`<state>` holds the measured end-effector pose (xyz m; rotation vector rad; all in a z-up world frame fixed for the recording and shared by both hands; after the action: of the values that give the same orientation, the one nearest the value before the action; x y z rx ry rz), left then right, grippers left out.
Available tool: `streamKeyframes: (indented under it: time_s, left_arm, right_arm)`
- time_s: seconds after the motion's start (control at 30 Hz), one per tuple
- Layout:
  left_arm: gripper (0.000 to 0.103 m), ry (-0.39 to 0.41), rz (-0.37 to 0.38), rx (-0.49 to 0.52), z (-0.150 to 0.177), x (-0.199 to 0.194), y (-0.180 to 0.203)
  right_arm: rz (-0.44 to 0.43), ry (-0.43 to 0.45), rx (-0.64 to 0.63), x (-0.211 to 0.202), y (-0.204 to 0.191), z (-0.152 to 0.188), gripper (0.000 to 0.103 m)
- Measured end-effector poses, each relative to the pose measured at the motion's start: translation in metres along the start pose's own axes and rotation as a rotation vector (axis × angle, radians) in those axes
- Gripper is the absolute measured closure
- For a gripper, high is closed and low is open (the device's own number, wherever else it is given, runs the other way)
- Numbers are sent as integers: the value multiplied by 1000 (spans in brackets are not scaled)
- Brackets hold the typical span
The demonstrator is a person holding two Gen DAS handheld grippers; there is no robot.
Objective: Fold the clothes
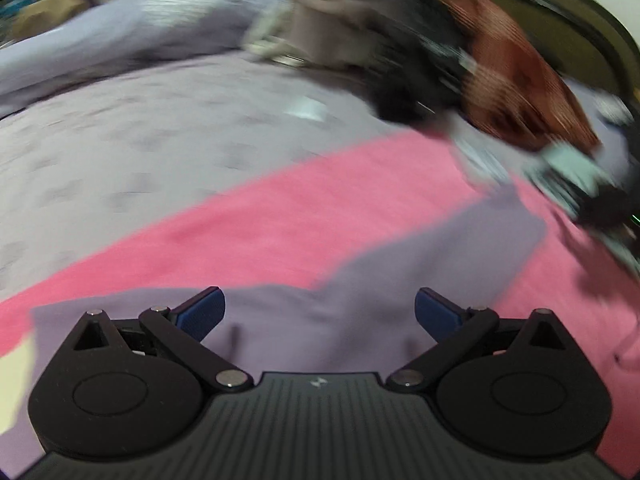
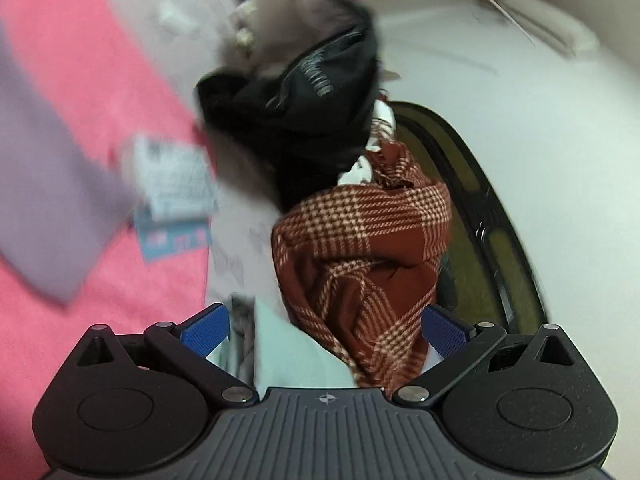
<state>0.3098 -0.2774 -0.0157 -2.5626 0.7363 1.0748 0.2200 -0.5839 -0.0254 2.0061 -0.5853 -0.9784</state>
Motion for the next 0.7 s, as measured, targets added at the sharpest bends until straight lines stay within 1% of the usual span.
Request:
streamKeyframes:
  time_s: [0.07,0.13,0.17,0.23,0.27,0.3,0.4,0.43,0.5,0.53,0.57,0.6,0.63,0.7]
  left_arm:
    - [1,-2,-68,6,-5,9,-17]
    - [1,-5,-136,12,-10,18,-34]
    - [1,-17,-170,62,-9,25,-35]
    - [1,-57,-223,133,0,40,-31]
    - [1,-77,-249,167,5,47,-29]
    - [0,-80,-256,150,6,49,-32]
    - [1,-79,-268,70,8,52,-43]
    - [0,-79,-272,44,8,53,-47]
    - [0,-79,-279,-10,9,55,-54]
    - [0,-79,-283,-36,10,56,-58]
    - [0,-77,-283,-42,9,57,-59]
    - [0,-73,-281,-46,9,57,-61]
    - [0,-69,-279,-50,9,57,-62]
    - [0,-65,-284,-67,8,59,-63]
  right_arm:
    - [-130,79,101,-20,-3,-21,0]
    - [-329,181,198,-46,-15,-54,0]
    - [-455,238,257,-61,-25,-74,0]
    - [-667,321,328,-86,-45,-107,0]
    - [-741,344,347,-93,-59,-123,0]
    - [-813,365,366,-101,-74,-139,0]
    - [-868,339,319,-104,-129,-170,0]
    - [-844,298,285,-98,-144,-172,1]
    - [-765,212,216,-81,-160,-161,1]
    - [-760,228,237,-79,-152,-151,1]
    - [-740,229,263,-74,-143,-140,0]
    - [-677,190,259,-65,-134,-127,0]
    - [-651,164,244,-56,-127,-114,0]
    - [-694,171,255,-50,-115,-91,0]
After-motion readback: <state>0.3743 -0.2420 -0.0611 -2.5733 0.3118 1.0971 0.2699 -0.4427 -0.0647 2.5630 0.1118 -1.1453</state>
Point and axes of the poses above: each gripper's, at about its wrist camera, not at the fingertips, and x roughly the way its jaws point, y to its right, z to its underside, the point moved 6 cm from there along x, roughly the way its jaws point, and after that the axes turned 11 degrees about -z, right-handed, at the moved point
